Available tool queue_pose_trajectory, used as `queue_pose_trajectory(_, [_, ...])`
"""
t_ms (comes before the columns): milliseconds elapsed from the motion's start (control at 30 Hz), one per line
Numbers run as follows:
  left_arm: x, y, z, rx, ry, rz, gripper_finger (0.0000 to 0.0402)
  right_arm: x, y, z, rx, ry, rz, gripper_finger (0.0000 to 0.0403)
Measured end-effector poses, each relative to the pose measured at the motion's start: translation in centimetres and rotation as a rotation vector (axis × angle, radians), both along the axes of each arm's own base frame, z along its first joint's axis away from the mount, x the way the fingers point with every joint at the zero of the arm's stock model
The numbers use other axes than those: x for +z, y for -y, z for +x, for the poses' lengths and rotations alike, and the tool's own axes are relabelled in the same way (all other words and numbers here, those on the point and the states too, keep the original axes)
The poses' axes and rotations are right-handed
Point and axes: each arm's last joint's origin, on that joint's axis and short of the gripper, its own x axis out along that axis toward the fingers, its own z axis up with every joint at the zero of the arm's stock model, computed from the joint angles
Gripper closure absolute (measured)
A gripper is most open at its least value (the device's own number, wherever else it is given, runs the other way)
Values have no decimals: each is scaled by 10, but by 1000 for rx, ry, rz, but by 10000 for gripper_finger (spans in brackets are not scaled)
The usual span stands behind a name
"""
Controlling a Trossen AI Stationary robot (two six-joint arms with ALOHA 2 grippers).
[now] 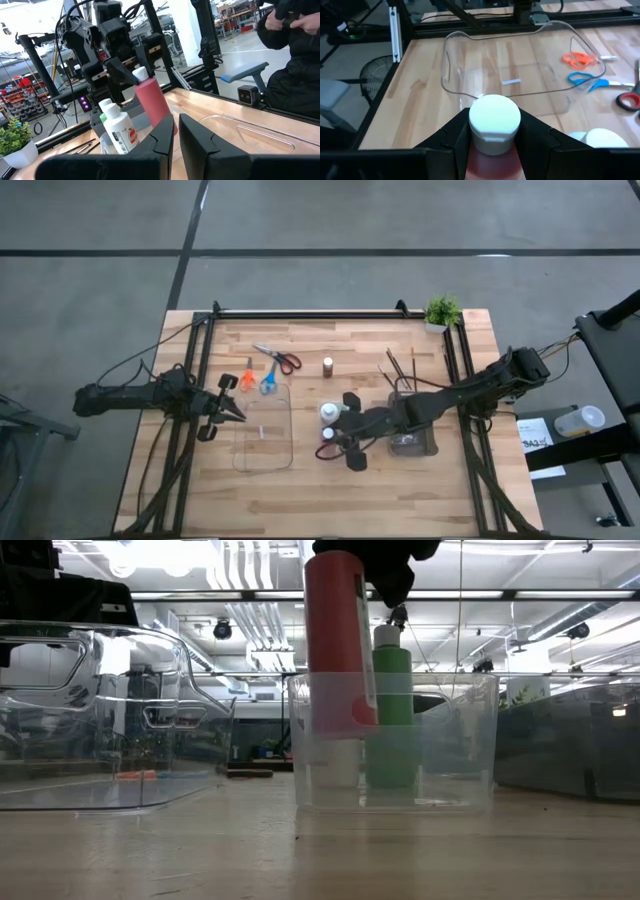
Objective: Pick & Place Paint Supplies
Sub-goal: Put the pink bottle into the white transparent bin
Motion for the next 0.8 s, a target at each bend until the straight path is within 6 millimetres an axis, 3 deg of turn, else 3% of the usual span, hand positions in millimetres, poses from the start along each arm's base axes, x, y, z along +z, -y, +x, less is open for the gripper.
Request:
queue_pose_trajectory(333, [0, 0, 0, 0, 0, 0, 366, -11, -1, 0, -24, -78, 44, 278])
queue_pose_trajectory(533, [-1, 0, 0, 0, -6, 0, 366, -19, -4, 9, -20, -113, 31, 278])
queue_pose_trajectory(800, [-1, 0, 1, 0, -8, 0, 366, -23, -17, 11, -64, -83, 0, 278])
